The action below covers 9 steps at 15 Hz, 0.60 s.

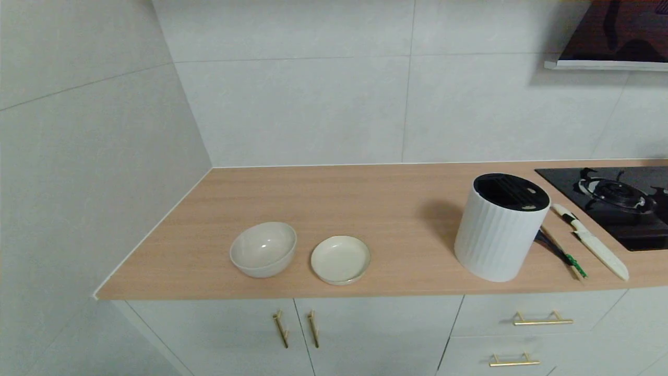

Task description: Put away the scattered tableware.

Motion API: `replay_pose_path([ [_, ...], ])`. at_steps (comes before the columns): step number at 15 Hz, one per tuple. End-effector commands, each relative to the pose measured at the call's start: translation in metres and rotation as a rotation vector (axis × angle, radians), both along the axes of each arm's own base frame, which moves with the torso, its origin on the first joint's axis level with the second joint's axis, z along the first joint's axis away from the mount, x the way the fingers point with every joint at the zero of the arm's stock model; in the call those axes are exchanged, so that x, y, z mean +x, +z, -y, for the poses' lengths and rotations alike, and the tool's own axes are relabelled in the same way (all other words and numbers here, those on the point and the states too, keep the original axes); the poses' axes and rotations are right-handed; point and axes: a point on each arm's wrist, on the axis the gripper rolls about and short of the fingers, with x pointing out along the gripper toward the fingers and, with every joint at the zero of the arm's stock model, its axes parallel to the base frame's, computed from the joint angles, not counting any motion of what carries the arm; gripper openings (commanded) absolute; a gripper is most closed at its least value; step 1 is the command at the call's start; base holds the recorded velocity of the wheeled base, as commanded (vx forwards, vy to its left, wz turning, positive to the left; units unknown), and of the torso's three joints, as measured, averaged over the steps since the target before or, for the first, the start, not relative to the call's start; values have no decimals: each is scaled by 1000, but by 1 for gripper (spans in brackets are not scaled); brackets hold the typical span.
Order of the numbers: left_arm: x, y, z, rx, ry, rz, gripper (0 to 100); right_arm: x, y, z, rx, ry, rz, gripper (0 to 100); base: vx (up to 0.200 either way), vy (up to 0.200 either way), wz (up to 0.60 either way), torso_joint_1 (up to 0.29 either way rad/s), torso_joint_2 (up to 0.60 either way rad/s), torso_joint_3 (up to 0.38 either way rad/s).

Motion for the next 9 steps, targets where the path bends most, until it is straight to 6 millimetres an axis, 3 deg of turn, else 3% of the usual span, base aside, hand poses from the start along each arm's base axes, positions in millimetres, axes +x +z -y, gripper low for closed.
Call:
replay_pose_path([
  [1, 0, 0, 0, 0, 0, 0, 100, 0, 0, 0, 0, 1, -2, 100, 0, 200, 0, -2, 2, 2],
  [9, 0, 0, 0, 0, 0, 0, 100, 0, 0, 0, 0, 1, -2, 100, 0, 200, 0, 3, 3, 2],
])
